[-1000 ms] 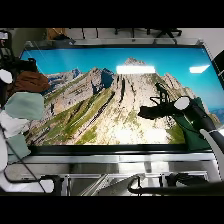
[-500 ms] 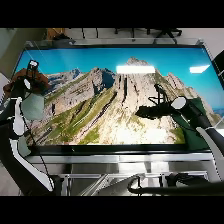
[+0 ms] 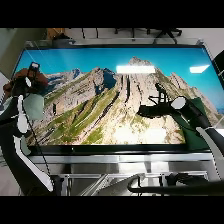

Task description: Fold the shirts.

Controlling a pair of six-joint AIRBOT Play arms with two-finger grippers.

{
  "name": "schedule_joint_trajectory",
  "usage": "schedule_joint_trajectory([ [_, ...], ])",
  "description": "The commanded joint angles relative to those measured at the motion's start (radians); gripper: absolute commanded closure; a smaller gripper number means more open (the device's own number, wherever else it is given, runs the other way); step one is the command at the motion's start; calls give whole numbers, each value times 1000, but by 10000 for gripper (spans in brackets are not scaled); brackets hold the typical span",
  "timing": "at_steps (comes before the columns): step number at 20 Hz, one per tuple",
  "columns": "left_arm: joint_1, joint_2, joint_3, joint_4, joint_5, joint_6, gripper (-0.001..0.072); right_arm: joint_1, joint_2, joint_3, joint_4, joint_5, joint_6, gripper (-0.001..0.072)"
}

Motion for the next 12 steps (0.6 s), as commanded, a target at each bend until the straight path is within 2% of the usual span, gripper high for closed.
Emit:
schedule_joint_trajectory([
  [1, -74, 96, 131, -8, -6, -157, 697, 0, 0, 0, 2, 8, 0, 482],
  [3, -132, 222, 119, -102, 11, -159, 697, 0, 0, 0, 2, 7, 0, 484],
  [5, -191, 366, 69, -256, -48, -156, 697, 0, 0, 0, 2, 7, -5, 484],
  [7, -256, 481, 16, -399, -235, -155, 697, 0, 1, 0, 2, 7, -4, 483],
  [9, -333, 552, -34, -526, -481, -156, 697, 0, 2, 0, 2, 11, -34, 484],
  [10, -374, 577, -74, -577, -565, -156, 697, -1, 2, 0, 1, 19, -43, 484],
  [12, -468, 620, -185, -606, -651, -188, 697, -1, 1, 0, 2, 47, -42, 483],
])
